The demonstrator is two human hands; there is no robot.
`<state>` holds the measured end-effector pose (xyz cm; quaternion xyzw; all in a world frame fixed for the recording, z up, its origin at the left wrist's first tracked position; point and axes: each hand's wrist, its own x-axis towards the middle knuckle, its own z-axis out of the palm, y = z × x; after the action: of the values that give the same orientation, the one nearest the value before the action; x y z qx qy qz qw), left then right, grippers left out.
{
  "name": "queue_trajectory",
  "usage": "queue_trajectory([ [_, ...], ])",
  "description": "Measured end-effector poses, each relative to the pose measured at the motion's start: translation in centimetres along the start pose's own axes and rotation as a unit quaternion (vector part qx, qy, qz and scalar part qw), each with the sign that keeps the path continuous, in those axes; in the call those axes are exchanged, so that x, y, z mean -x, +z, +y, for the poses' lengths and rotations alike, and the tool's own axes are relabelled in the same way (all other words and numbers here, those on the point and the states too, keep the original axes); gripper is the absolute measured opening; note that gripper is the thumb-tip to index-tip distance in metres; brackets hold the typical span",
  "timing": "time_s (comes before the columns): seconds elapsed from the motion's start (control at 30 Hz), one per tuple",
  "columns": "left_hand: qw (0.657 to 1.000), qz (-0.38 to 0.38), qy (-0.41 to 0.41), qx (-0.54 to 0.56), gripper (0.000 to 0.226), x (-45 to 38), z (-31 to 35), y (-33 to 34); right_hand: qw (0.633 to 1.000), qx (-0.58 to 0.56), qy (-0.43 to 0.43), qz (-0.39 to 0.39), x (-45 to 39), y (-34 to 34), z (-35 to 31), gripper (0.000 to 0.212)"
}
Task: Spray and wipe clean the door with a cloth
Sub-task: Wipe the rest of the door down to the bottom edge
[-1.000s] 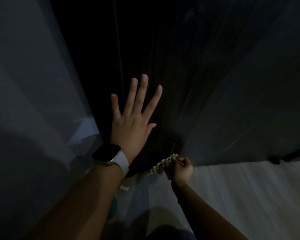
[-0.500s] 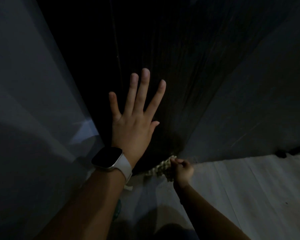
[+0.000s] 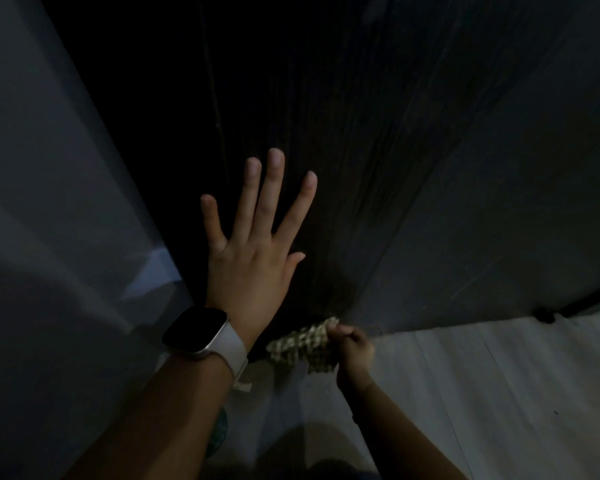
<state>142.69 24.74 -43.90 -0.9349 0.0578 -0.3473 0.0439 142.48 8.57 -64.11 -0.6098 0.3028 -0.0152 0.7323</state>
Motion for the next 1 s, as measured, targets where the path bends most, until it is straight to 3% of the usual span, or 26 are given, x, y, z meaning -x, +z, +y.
queue_trajectory([
  [0.1,1.000,-0.003,0.002,-0.003,0.113,0.1,0.0,0.0,0.998,0.010,0.063,-0.024,-1.0,-0.7,1.8,0.007],
  [0.4,1.000,-0.012,0.000,-0.001,0.112,-0.1,0.1,-0.2,0.998,-0.042,-0.053,0.014,0.7,1.2,-0.8,0.012],
  [0.6,0.998,-0.031,0.017,0.058,0.110,0.4,-0.5,-1.4,0.994,-0.071,0.087,0.007,1.0,1.2,0.6,0.006],
  [0.7,0.993,-0.008,-0.003,0.115,0.106,1.1,-1.0,-2.4,0.994,-0.094,0.051,0.006,2.9,2.4,-1.7,0.006],
  [0.9,0.990,0.028,-0.103,0.096,0.100,1.8,-1.2,-2.6,0.978,-0.141,-0.152,-0.036,7.6,5.7,-10.2,0.013],
  [1.0,0.989,0.032,-0.122,0.075,0.102,2.1,-1.8,-2.4,0.972,-0.157,-0.169,-0.039,8.0,6.2,-11.1,0.015],
])
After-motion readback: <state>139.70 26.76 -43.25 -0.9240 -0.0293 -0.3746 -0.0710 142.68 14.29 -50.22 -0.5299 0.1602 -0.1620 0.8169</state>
